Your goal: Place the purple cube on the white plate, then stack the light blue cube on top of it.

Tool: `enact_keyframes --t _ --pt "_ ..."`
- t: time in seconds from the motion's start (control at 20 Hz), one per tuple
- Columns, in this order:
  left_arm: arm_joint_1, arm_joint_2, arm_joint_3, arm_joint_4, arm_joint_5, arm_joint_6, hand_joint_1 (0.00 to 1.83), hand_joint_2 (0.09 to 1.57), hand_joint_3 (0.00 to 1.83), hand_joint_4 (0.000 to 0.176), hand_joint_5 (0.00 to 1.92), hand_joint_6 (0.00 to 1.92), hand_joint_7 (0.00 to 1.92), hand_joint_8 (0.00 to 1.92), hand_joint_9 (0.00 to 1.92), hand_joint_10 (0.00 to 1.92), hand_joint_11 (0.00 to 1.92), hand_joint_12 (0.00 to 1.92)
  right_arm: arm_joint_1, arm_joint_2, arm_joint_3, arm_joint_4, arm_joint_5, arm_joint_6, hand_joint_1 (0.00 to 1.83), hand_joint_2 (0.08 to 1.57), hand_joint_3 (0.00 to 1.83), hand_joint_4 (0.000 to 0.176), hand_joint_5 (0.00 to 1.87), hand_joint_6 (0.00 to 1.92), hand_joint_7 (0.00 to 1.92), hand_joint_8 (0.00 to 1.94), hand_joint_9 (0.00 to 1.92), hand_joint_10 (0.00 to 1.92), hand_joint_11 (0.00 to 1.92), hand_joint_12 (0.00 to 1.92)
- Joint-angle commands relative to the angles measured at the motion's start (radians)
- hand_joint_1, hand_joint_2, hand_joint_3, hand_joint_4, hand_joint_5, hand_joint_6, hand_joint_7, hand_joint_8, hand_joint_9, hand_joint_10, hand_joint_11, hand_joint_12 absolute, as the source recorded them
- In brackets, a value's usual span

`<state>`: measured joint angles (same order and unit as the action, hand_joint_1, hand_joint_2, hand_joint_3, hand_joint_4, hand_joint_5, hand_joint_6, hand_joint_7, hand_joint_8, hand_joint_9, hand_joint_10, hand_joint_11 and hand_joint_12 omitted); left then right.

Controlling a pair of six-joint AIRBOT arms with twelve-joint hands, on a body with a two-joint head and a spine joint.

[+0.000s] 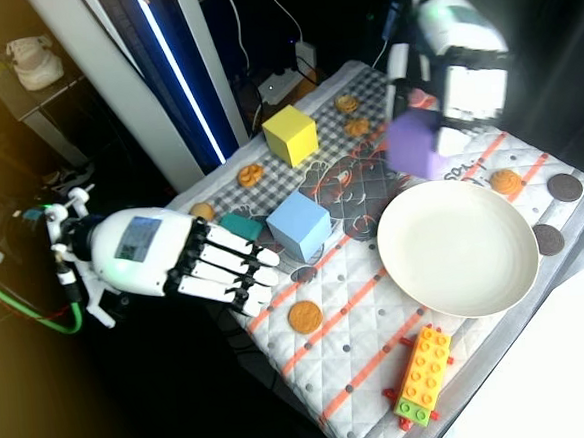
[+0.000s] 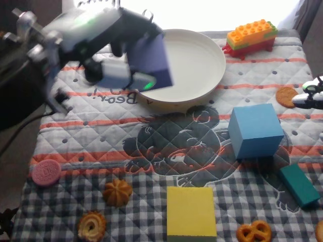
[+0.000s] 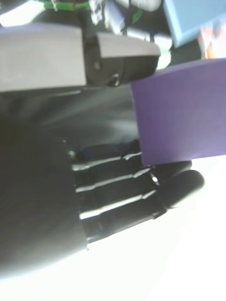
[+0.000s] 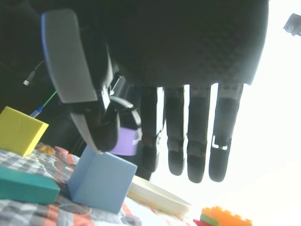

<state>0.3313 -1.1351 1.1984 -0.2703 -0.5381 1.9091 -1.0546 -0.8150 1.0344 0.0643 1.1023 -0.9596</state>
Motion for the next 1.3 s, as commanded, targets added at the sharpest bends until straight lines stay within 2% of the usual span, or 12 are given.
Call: enact_keyframes --t 0.0,0.05,0.1,0.2,0.25,0.3,0.45,0.6,0.75,0.8,0.95,1.25 --pt "-0.028 -0.016 0.026 -0.001 -0.062 -0.002 1.36 1.10 0.00 0.000 1.05 0.59 0.97 1.07 0.96 1.18 0.75 1.24 0.014 0.001 0.008 0.020 0.117 0.001 0.41 1.37 0.00 0.060 0.54 0.00 0.49 0.00 0.52 0.00 0.21 0.78" --pt "-0.043 -0.038 0.055 -0.007 -0.038 -0.002 1.38 1.11 0.00 0.000 1.03 0.62 0.96 1.08 0.93 1.29 0.70 1.23 0.018 -0.003 0.011 0.015 0.117 0.001 0.42 1.37 0.00 0.053 0.55 0.00 0.50 0.00 0.54 0.00 0.24 0.76" --pt "-0.056 -0.059 0.083 -0.016 -0.013 -0.002 1.28 1.15 0.00 0.000 0.99 0.67 0.90 1.32 0.84 1.15 0.69 1.39 0.024 -0.007 0.014 0.010 0.117 0.001 0.43 1.37 0.00 0.049 0.55 0.00 0.50 0.00 0.53 0.00 0.23 0.75" --pt "-0.084 -0.117 0.172 -0.041 0.062 -0.002 1.26 1.14 0.00 0.000 0.98 0.71 0.92 1.32 0.96 0.85 0.78 1.22 0.039 -0.021 0.023 -0.003 0.116 0.006 0.48 1.36 0.00 0.036 0.55 0.00 0.51 0.00 0.54 0.00 0.26 0.75" --pt "-0.093 -0.151 0.222 -0.055 0.104 -0.002 1.36 1.12 0.00 0.000 1.02 0.57 0.92 1.18 0.95 1.23 0.77 1.18 0.044 -0.027 0.030 -0.011 0.114 0.014 0.49 1.37 0.00 0.038 0.55 0.00 0.50 0.00 0.54 0.00 0.25 0.74" --pt "-0.099 -0.172 0.252 -0.063 0.130 -0.002 1.37 1.12 0.00 0.000 1.05 0.51 0.91 1.18 0.91 1.33 0.72 1.16 0.046 -0.030 0.034 -0.014 0.112 0.020 0.48 1.36 0.00 0.044 0.54 0.00 0.49 0.00 0.53 0.00 0.24 0.77" --pt "-0.102 -0.221 0.323 -0.080 0.186 -0.003 1.24 1.19 0.00 0.000 0.93 0.75 0.79 1.52 0.76 1.25 0.64 1.58 0.056 -0.034 0.038 -0.023 0.111 0.028 0.44 1.36 0.00 0.031 0.56 0.00 0.51 0.01 0.56 0.01 0.26 0.77" --pt "-0.097 -0.241 0.356 -0.109 0.209 -0.003 1.24 1.17 0.00 0.000 0.99 0.73 0.80 1.48 0.65 1.15 0.43 1.53 0.059 -0.036 0.039 -0.028 0.111 0.031 0.47 1.35 0.00 0.045 0.56 0.00 0.51 0.00 0.56 0.00 0.25 0.78" --pt "-0.079 -0.263 0.382 -0.126 0.218 -0.003 1.23 1.20 0.00 0.000 0.89 0.89 0.77 1.53 0.50 1.19 0.29 1.51 0.059 -0.037 0.039 -0.029 0.112 0.032 0.44 1.36 0.00 0.022 0.56 0.00 0.53 0.00 0.56 0.00 0.27 0.76" --pt "-0.077 -0.265 0.385 -0.126 0.221 -0.002 1.15 1.09 0.00 0.000 0.78 0.35 0.59 0.98 0.45 1.06 0.26 1.41 0.059 -0.037 0.040 -0.029 0.112 0.034 0.47 1.36 0.00 0.021 0.56 0.00 0.53 0.00 0.56 0.00 0.28 0.76" --pt "-0.073 -0.266 0.386 -0.132 0.220 -0.002 1.00 1.02 0.00 0.089 0.59 0.00 0.58 0.10 0.40 0.46 0.04 1.22 0.059 -0.037 0.041 -0.029 0.112 0.039 0.46 1.37 0.00 0.024 0.57 0.00 0.53 0.00 0.57 0.00 0.31 0.77" --pt "-0.059 -0.265 0.380 -0.146 0.213 -0.002 0.95 0.95 0.00 0.160 0.32 0.00 0.34 0.00 0.38 0.04 0.00 1.11 0.059 -0.038 0.041 -0.028 0.112 0.044 0.48 1.36 0.00 0.017 0.58 0.00 0.54 0.00 0.58 0.01 0.29 0.76"
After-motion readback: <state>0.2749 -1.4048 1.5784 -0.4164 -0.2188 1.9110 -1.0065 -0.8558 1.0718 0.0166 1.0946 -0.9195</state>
